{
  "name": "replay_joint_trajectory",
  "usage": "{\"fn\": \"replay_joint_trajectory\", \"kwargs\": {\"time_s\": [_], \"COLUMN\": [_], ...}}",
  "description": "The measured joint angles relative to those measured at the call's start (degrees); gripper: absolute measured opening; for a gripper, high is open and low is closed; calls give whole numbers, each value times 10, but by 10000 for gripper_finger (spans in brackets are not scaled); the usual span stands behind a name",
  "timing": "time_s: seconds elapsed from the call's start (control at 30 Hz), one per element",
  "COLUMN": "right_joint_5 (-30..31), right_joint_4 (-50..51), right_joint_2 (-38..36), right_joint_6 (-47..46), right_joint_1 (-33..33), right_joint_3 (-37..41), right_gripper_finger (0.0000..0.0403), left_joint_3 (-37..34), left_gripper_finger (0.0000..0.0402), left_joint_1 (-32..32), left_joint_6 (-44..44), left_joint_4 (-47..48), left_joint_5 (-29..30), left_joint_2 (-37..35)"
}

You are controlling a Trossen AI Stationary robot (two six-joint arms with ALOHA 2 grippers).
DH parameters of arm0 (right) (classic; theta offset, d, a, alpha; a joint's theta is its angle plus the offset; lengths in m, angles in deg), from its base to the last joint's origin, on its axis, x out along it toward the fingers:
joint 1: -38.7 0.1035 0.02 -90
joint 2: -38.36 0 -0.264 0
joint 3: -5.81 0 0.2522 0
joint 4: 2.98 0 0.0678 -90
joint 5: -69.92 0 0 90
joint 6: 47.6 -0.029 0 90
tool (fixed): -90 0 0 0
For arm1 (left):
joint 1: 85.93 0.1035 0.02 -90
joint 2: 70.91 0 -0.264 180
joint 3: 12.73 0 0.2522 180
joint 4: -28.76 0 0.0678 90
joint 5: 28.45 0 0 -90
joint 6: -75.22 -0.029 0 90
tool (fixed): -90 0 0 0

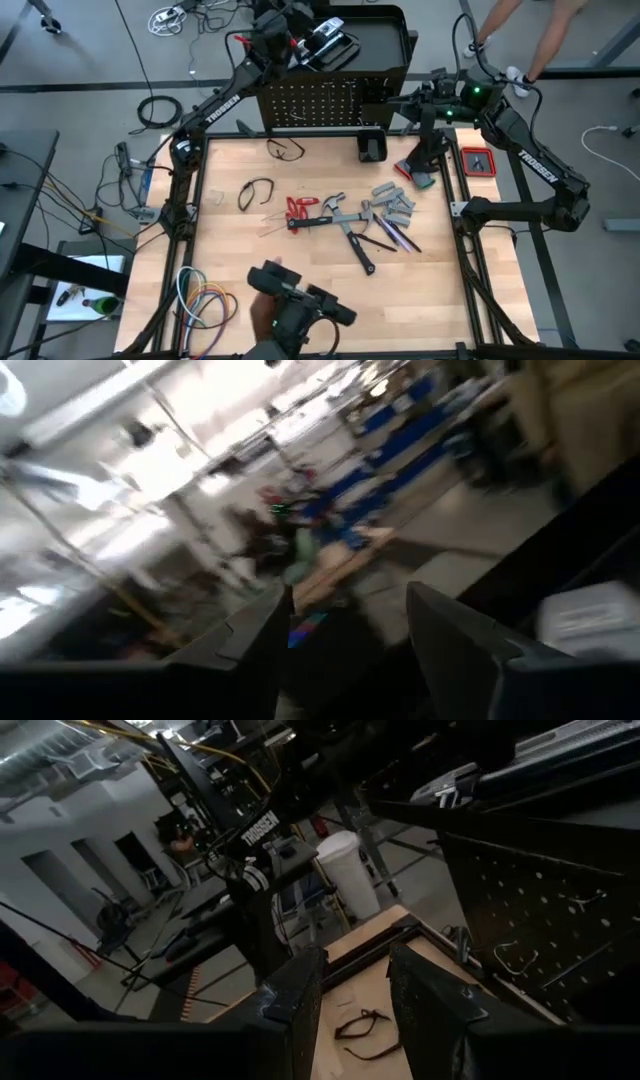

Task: Hang tools onto peg board
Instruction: Remove the spirit level from the top of the peg board

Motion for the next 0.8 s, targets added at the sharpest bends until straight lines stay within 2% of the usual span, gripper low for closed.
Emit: {"fn": "replay_joint_trajectory", "kwargs": {"time_s": [0.1,0.2,0.37,0.57,0.8], "right_joint_5": [0,0,0,0,1], "right_joint_4": [3,-1,3,0,-5], "right_joint_2": [-2,-2,-5,-4,-3], "right_joint_6": [-2,-2,-2,1,22], "right_joint_1": [1,1,1,0,-3], "right_joint_3": [0,0,0,0,0], "right_gripper_finger": [125,125,125,125,125], "left_joint_3": [5,12,19,20,21], "left_gripper_finger": [201,201,201,201,201], "left_joint_1": [0,-5,-2,8,37], "left_joint_6": [87,132,148,304,432], "left_joint_4": [13,11,20,125,273], "left_joint_5": [-66,-125,-105,-117,-238], "left_joint_2": [0,0,-14,-65,-109]}}
